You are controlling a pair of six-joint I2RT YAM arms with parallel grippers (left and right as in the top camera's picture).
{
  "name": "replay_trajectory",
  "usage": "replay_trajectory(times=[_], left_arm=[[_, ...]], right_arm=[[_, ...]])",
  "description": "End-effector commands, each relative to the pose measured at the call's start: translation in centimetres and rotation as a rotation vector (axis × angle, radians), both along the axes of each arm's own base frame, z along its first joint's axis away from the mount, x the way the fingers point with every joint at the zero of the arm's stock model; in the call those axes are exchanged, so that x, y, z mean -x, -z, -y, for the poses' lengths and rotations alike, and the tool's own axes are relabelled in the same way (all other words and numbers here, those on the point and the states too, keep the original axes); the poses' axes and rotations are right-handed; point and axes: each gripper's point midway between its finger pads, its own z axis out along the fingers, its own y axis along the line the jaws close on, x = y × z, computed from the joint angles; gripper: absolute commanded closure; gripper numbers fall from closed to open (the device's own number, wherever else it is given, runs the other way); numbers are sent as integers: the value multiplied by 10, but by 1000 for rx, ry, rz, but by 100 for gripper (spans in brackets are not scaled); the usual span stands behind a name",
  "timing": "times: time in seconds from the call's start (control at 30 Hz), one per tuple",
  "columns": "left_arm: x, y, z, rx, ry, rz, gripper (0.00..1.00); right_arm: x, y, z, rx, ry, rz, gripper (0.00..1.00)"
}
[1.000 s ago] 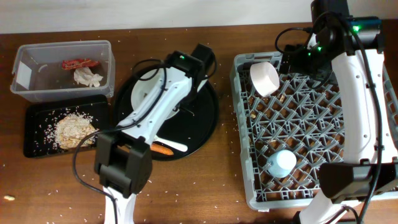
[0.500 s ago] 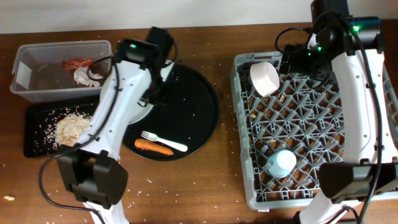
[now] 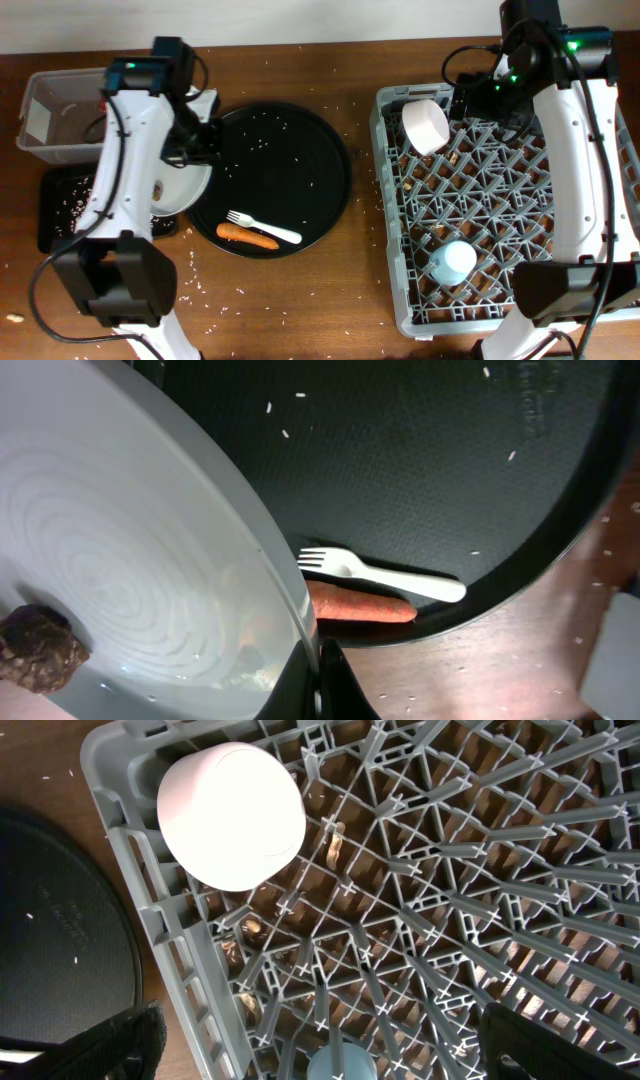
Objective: Sort waste into correct bins and load items into the dishwasher rack
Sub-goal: 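Tip the white plate over the black tray to dump the scrap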
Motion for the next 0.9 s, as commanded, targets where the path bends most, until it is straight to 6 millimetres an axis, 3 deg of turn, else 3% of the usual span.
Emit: replay_trajectory(times=[0.0,0.07,0.2,0.33,0.47,0.67,0.87], left_arm=[[-6,-25,-13,180,29,92,100],[-9,-31,-26,268,24,126,100],[-17,-65,-45,575,31,296,100],[-8,-89,-75,744,-26,402,100],[0,-85,-106,833,-138,445,100],[4,-76,-113,844,-158,443,100],[-2,-89,-107,906,-143,496,100]], right_arm=[[2,2,3,5,-4,-14,1],[3,3,3,5,-4,-18,2],[7,4,3,6,-4,-37,2],[11,5,3,6,-4,-52,2],[14,6,3,6,-4,-65,1],[16,6,3,6,-4,-71,2],[16,6,3,6,-4,-73,2]])
